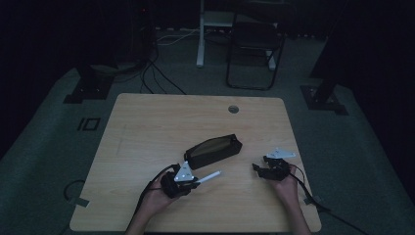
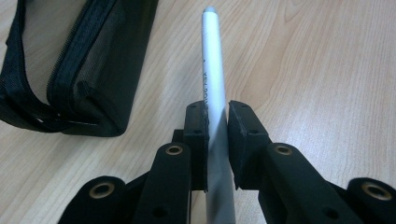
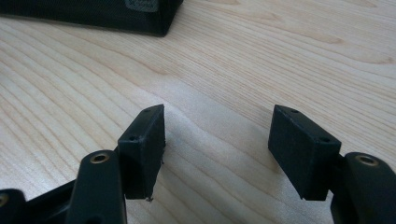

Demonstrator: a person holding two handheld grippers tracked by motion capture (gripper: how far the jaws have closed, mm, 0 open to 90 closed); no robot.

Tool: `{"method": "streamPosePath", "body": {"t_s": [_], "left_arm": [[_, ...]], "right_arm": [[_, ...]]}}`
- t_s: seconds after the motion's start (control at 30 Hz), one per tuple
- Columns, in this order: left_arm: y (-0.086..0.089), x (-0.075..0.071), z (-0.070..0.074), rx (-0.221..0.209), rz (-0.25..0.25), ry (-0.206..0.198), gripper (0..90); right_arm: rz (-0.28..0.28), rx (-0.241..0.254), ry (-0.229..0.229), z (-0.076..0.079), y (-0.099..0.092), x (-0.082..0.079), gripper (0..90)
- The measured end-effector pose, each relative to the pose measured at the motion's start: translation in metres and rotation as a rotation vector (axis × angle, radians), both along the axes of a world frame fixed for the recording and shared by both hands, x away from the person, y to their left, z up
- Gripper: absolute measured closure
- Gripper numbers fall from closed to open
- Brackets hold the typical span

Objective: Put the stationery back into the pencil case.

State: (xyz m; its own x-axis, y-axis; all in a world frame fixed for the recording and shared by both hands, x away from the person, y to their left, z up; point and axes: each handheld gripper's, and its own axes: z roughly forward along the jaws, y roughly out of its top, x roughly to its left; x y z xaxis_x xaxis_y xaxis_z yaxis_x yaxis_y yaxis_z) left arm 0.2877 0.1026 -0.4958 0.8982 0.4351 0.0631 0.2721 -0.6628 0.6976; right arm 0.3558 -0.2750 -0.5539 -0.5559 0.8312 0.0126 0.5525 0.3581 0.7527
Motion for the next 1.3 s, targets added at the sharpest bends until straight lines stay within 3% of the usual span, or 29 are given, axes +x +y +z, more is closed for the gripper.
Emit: {"method": "streamPosePath", "body": {"t_s": [0.4, 0.97, 1.3], "left_arm": [[-0.001, 0.000, 0.009, 0.004, -0.019, -0.017, 78.8], [0.007, 0.001, 0.026, -0.042, -0.036, -0.027, 78.8], [0.008, 0.001, 0.034, -0.040, -0.044, -0.035, 78.8]], "right_arm": [[0.001, 0.000, 0.000, 0.000, 0.000, 0.000, 36.4], [0.002, -0.001, 0.000, 0.000, 0.000, 0.000, 36.4], [0.001, 0.000, 0.000, 0.000, 0.000, 0.000, 36.4]]}}
